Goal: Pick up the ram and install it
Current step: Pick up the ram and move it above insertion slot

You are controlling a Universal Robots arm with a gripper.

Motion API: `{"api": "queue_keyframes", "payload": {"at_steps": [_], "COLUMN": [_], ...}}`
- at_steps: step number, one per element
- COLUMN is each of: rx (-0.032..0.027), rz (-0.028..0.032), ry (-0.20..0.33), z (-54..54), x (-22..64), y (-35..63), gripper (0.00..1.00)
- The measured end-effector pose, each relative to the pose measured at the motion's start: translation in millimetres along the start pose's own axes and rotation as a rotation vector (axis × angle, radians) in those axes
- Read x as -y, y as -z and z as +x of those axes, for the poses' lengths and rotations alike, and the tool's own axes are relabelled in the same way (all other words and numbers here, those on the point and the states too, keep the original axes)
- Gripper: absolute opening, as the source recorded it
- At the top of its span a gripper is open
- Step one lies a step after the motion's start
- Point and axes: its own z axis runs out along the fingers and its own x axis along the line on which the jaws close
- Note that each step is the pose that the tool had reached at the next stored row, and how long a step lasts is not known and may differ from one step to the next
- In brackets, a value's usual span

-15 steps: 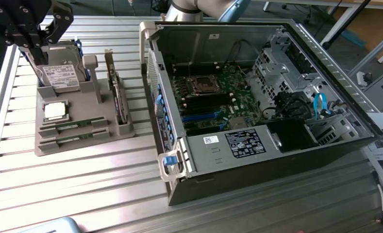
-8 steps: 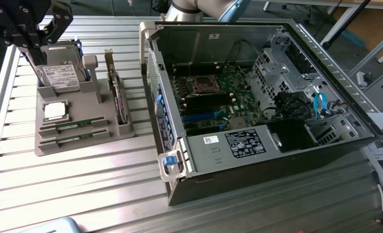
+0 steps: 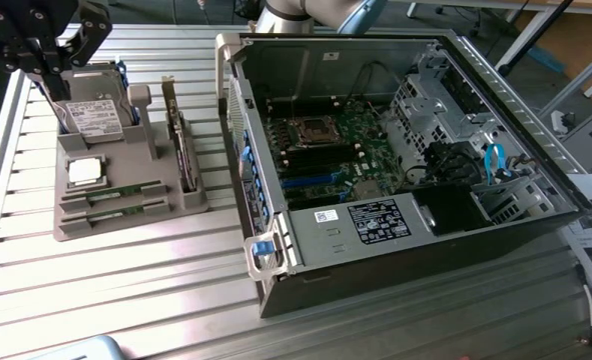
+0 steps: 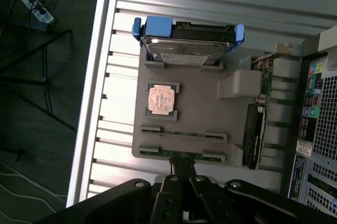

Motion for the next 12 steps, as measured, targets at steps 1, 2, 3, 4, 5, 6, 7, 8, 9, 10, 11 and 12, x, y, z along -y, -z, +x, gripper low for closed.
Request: {"api": "queue_keyframes", "payload": {"at_steps": [1,2,3,4,5,6,7,8,9,10,11,12], "rx": [-0.0013,-0.0027,-0.0040,-0.0052,-0.0066,-0.0080,-0.0092,-0.0106,-0.0118,-0.0133,-0.0147,-0.0160], "rz": [0.0001,0.0001,0.0002,0.0002,0.0003,0.0003,0.0004,0.0005,0.0006,0.0006,0.0007,0.0008], "ry": [0.005,0.011,0.016,0.021,0.027,0.033,0.038,0.044,0.049,0.055,0.061,0.067], "z": [0.0,0.0,0.0,0.0,0.0,0.0,0.0,0.0,0.0,0.0,0.0,0.0], "x": [0.0,0.0,0.0,0.0,0.0,0.0,0.0,0.0,0.0,0.0,0.0,0.0], "y": [0.0,0.0,0.0,0.0,0.0,0.0,0.0,0.0,0.0,0.0,0.0,0.0], "gripper": [0.11,0.11,0.11,0.11,0.11,0.11,0.11,0.11,0.11,0.11,0.11,0.11]}}
